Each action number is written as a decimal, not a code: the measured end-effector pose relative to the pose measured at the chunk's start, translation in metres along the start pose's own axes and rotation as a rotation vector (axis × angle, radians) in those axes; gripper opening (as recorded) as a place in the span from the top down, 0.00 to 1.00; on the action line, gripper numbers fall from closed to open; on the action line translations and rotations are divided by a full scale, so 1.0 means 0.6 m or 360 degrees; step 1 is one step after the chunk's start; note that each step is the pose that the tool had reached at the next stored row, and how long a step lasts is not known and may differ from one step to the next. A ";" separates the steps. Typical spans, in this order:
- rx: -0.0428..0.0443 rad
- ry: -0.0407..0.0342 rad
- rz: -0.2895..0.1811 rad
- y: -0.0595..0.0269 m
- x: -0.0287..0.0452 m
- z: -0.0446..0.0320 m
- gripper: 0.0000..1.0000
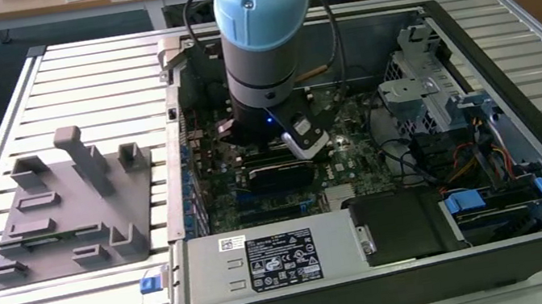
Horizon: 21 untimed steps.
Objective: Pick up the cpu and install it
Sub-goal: 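Install the second cpu locking lever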
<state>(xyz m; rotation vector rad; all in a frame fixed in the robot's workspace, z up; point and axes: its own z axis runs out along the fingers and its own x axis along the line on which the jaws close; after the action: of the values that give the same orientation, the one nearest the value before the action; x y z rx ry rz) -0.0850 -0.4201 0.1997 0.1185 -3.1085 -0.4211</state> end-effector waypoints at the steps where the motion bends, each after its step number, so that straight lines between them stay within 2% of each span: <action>1: -0.0001 0.0000 0.0000 -0.002 0.000 -0.001 0.89; 7: -0.0005 0.0001 0.0001 -0.009 0.001 -0.002 0.89; 11: -0.0013 0.0001 0.0001 -0.010 0.001 0.001 0.89; 17: -0.0053 -0.0002 0.0000 -0.011 0.001 0.004 0.89; 21: -0.0064 -0.0003 0.0000 -0.011 0.001 0.007 0.89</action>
<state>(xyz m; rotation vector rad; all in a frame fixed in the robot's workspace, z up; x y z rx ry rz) -0.0849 -0.4256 0.1937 0.1183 -3.0996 -0.4841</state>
